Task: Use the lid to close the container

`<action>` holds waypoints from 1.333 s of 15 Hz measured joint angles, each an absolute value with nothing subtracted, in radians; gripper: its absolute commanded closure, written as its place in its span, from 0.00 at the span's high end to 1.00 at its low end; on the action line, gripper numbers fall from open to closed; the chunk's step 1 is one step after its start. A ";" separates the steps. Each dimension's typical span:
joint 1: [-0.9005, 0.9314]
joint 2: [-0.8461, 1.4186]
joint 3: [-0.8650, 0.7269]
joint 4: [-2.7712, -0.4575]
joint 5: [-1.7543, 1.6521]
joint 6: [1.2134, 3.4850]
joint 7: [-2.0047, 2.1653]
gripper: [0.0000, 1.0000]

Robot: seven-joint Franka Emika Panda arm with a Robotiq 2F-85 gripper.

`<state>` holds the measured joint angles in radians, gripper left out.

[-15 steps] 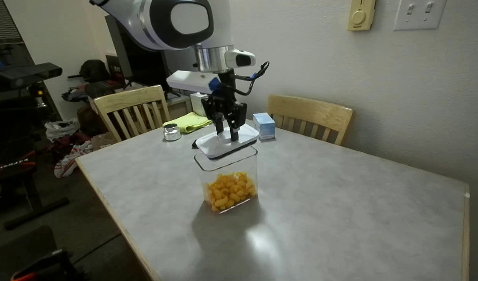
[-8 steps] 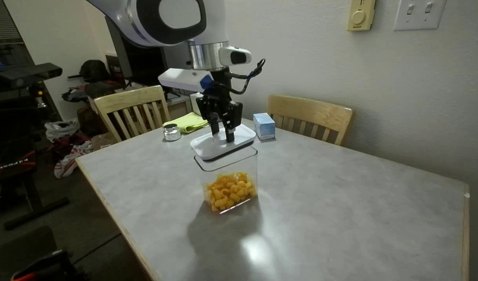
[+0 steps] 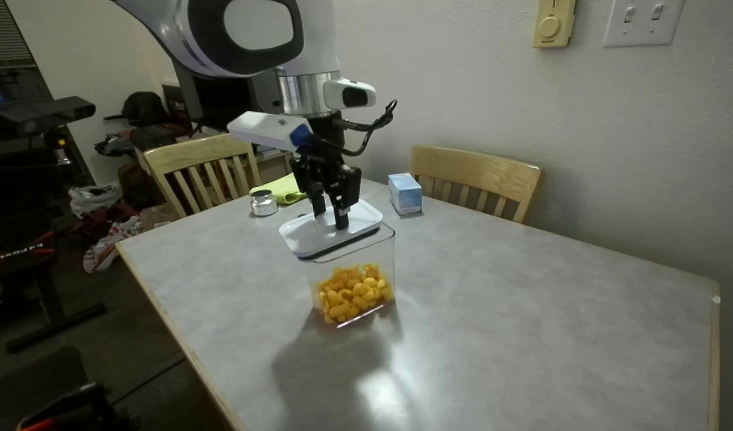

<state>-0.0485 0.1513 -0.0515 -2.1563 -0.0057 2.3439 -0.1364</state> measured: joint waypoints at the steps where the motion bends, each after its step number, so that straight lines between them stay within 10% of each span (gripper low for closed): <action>1: -0.050 0.151 -0.052 -2.163 -0.005 2.352 -0.136 0.29; 20: -0.060 0.172 -0.037 -2.179 0.063 2.470 -0.165 0.29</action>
<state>-0.0598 0.1715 -0.0370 -2.1792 0.0632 2.4697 -0.1647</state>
